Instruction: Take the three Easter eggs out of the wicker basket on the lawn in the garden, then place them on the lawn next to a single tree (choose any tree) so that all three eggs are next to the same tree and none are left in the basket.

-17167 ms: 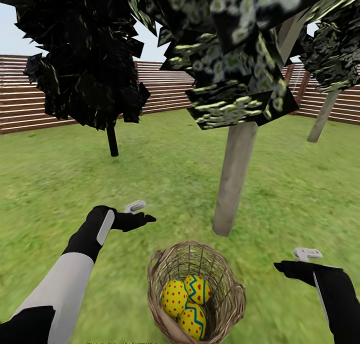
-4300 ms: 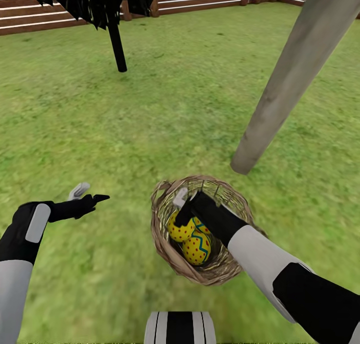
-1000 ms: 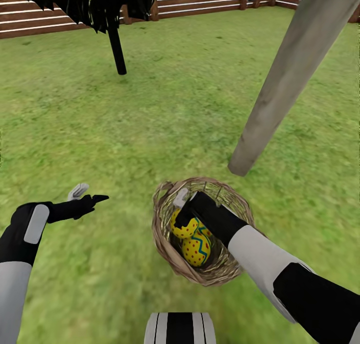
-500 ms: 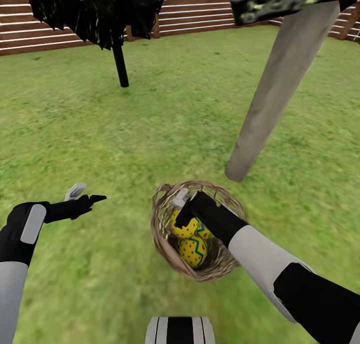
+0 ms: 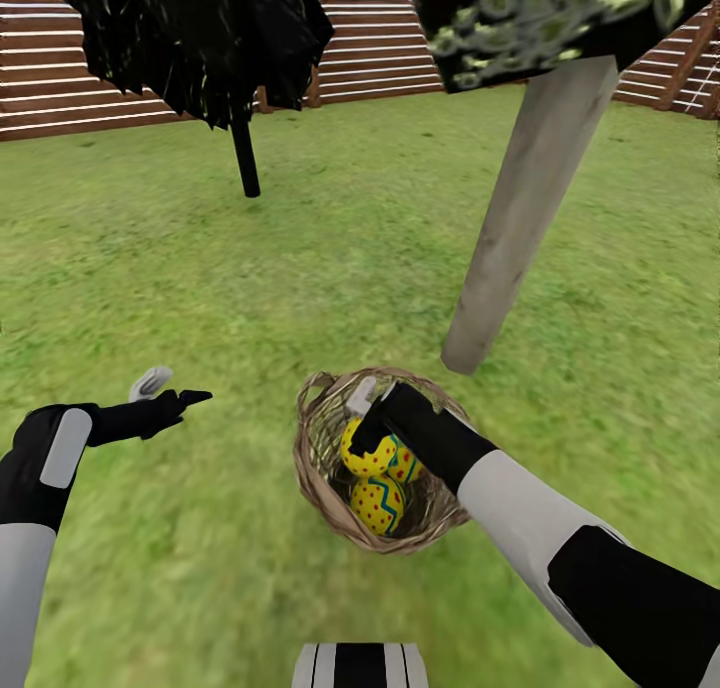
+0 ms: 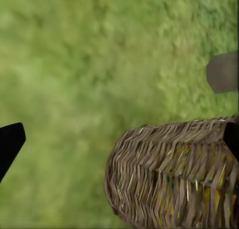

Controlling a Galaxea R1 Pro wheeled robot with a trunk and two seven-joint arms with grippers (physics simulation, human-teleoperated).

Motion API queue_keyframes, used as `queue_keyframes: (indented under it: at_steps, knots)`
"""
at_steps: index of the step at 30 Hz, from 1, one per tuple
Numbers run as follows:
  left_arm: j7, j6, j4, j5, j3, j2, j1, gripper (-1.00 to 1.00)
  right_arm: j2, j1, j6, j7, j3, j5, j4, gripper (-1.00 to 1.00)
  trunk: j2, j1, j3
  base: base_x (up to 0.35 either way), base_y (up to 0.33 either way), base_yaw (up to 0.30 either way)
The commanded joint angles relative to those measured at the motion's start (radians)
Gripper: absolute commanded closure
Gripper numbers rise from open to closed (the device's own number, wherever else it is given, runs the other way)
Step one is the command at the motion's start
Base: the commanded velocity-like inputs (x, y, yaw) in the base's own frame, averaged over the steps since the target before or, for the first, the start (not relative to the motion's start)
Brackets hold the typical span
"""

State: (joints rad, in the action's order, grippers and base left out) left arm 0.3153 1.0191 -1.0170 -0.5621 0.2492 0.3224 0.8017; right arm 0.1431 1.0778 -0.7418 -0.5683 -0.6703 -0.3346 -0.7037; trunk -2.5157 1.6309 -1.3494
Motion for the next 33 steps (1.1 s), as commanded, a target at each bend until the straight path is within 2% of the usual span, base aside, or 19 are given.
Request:
queue_keyframes:
  at_steps: [1,4,6,9,12,14,16,17,20,21,22,24,26,27,28,29,30,32,33]
  knots:
    - [0.01,0.004,-0.001,0.01,0.001,0.0,0.001,-1.0,-0.001,0.001,-0.002,-0.02,-0.001,-0.011,-0.001,1.0,0.0,-0.001,0.003,0.0,0.0,0.0]
    - [0.009,0.003,0.004,0.011,0.0,-0.001,0.001,-1.0,-0.003,0.0,-0.004,-0.043,0.001,-0.008,-0.003,1.0,0.001,-0.002,0.015,0.0,0.0,0.0]
    - [0.008,0.003,0.007,0.011,0.001,-0.001,0.001,-1.0,-0.011,-0.001,-0.058,-0.091,0.004,-0.006,-0.014,1.0,0.001,-0.003,0.023,0.0,0.0,0.0]
    - [0.007,0.003,0.01,0.011,0.001,0.0,0.001,-1.0,-0.052,-0.008,-0.2,-0.164,0.021,-0.007,-0.174,1.0,0.002,-0.004,0.034,0.0,0.0,0.0]
    - [0.007,0.003,0.011,0.011,0.001,0.001,0.001,-1.0,-0.123,-0.031,-0.259,-0.176,0.027,-0.003,-0.334,1.0,0.003,-0.005,0.046,0.0,0.0,0.0]
    - [0.007,0.003,0.011,0.011,0.001,0.001,0.001,-1.0,-0.156,-0.063,-0.266,-0.177,0.07,-0.002,-0.414,1.0,0.003,-0.006,0.053,0.0,0.0,0.0]
    - [0.007,0.003,0.011,0.011,0.001,0.0,0.001,-1.0,-0.168,-0.123,-0.268,-0.177,0.152,-0.001,-0.524,1.0,0.004,-0.007,0.061,0.0,0.0,0.0]
    - [0.007,0.003,0.011,0.011,0.001,0.0,0.001,-1.0,-0.172,-0.161,-0.269,-0.177,0.179,-0.001,-0.592,1.0,0.004,-0.008,0.065,0.0,0.0,0.0]
    - [0.007,0.003,0.011,0.011,0.001,0.0,0.001,-1.0,-0.184,-0.243,-0.268,-0.178,0.204,-0.004,-0.684,1.0,0.004,-0.009,0.077,0.0,0.0,0.0]
    - [0.007,0.003,0.011,0.011,0.001,0.0,0.001,-1.0,-0.184,-0.271,-0.267,-0.179,0.227,-0.004,-0.705,1.0,0.005,-0.01,0.081,0.0,0.0,0.0]
    - [0.007,0.003,0.01,0.011,0.001,0.0,0.001,-1.0,-0.183,-0.312,-0.263,-0.205,0.295,-0.003,-0.731,1.0,0.005,-0.01,0.084,0.0,0.0,0.0]
    - [0.007,0.003,0.008,0.013,0.0,-0.002,0.001,-1.0,-0.182,-0.352,-0.261,-0.322,0.403,-0.003,-0.738,1.0,0.005,-0.011,0.092,0.0,0.0,0.0]
    - [0.005,0.001,0.008,0.015,-0.002,-0.004,0.001,-1.0,-0.181,-0.376,-0.26,-0.476,0.546,-0.003,-0.74,1.0,0.006,-0.012,0.1,0.0,0.0,0.0]
    - [0.003,0.001,0.007,0.015,-0.002,-0.004,0.001,-1.0,-0.18,-0.395,-0.259,-0.587,0.651,-0.003,-0.74,1.0,0.006,-0.012,0.104,0.0,0.0,0.0]
    - [0.003,0.0,0.009,0.016,-0.001,-0.004,0.001,-1.0,-0.179,-0.406,-0.259,-0.665,0.725,-0.003,-0.74,1.0,0.006,-0.013,0.108,0.0,0.0,0.0]
    - [0.002,0.0,0.009,0.016,-0.001,-0.004,0.001,-1.0,-0.179,-0.415,-0.259,-0.764,0.822,-0.003,-0.739,1.0,0.007,-0.013,0.111,0.0,0.0,0.0]
    - [0.002,0.0,0.009,0.015,-0.001,-0.003,0.001,-1.0,-0.179,-0.419,-0.259,-0.833,0.906,-0.003,-0.737,1.0,0.007,-0.014,0.115,0.0,0.0,0.0]
    - [0.003,-0.001,0.009,0.015,-0.001,-0.007,0.001,-1.0,-0.18,-0.421,-0.259,-0.885,1.015,-0.003,-0.735,1.0,0.007,-0.014,0.119,0.0,0.0,0.0]
    - [0.003,-0.001,0.009,0.014,-0.001,-0.01,0.001,-1.0,-0.18,-0.421,-0.26,-0.898,1.045,-0.003,-0.734,1.0,0.007,-0.014,0.119,0.0,0.0,0.0]
